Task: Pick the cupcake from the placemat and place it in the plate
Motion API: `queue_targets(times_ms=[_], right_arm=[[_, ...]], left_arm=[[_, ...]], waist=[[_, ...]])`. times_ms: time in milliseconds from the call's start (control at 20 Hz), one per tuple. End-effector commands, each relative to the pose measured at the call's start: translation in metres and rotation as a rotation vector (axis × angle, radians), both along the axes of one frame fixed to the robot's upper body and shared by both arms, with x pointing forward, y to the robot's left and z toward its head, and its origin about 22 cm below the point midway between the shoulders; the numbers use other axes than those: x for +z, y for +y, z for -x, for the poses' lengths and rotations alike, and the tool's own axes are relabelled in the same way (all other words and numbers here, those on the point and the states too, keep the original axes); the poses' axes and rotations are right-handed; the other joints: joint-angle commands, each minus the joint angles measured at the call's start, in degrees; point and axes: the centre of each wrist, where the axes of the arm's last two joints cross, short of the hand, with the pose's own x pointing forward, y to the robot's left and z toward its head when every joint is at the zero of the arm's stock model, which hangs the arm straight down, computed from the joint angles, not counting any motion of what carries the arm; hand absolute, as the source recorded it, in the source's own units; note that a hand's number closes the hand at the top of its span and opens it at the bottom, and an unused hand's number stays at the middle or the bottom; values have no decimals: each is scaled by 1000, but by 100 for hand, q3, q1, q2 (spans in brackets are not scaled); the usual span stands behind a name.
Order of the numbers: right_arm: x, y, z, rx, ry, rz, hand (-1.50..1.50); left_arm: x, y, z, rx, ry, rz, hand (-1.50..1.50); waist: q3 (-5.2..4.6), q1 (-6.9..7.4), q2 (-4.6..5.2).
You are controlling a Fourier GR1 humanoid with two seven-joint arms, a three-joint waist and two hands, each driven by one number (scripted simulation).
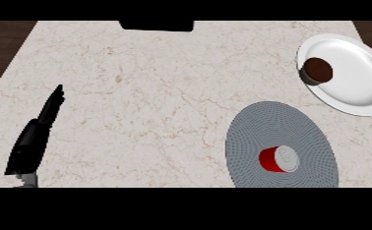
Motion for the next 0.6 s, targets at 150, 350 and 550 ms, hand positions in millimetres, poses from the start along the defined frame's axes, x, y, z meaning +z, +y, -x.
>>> queue_targets(times_ms=[150, 350, 550], right_arm=[[8, -28, 31, 18, -71, 11, -150], [11, -39, 46, 5, -77, 6, -150], [15, -42, 48, -12, -76, 16, -150]], left_arm=[[-4, -2, 1, 2, 11, 6, 0], [-7, 0, 4, 14, 4, 3, 0], [-5, -6, 0, -4, -12, 17, 0]], waist=[[22, 25, 44], [34, 7, 41], [43, 53, 61]])
